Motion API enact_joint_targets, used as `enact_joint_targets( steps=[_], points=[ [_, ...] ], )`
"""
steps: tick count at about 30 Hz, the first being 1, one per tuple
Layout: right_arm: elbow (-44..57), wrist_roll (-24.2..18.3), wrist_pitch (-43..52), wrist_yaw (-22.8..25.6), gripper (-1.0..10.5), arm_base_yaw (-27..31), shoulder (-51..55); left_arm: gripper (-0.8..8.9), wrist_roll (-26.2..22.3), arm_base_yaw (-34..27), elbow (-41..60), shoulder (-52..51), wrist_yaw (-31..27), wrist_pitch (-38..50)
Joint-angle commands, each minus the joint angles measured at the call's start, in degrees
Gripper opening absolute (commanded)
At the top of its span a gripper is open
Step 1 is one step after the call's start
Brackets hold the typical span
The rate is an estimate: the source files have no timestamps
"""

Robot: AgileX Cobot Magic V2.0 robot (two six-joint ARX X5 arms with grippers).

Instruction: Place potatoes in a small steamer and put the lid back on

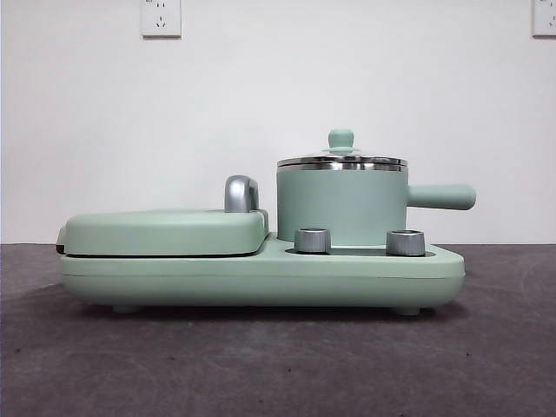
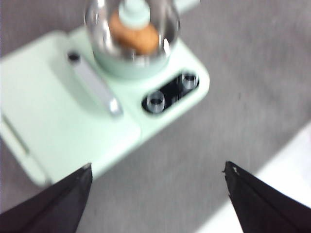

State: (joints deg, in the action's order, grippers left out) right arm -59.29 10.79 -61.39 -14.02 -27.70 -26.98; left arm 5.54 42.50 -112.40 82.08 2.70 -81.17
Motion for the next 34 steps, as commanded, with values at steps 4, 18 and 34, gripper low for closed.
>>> enact_joint_targets(
  steps=[4,18,34],
  points=[
    [-0.4,0.5,3.2,-3.2,5.1,-0.3,-0.2,4.37,2.9,1.4,25.7,-20.5,-0.4,14.1],
    [-0.4,0.3,3.6,-2.9,5.0,-0.3,-0.2,4.37,12.8,1.3,61.0,-61.1,-7.7,28.8],
    [-0.4,0.0,4.6,-2.1,0.2,-0.3,-0.2,0.05,12.7,1.4,61.0,-62.8,-7.3,28.9]
  ],
)
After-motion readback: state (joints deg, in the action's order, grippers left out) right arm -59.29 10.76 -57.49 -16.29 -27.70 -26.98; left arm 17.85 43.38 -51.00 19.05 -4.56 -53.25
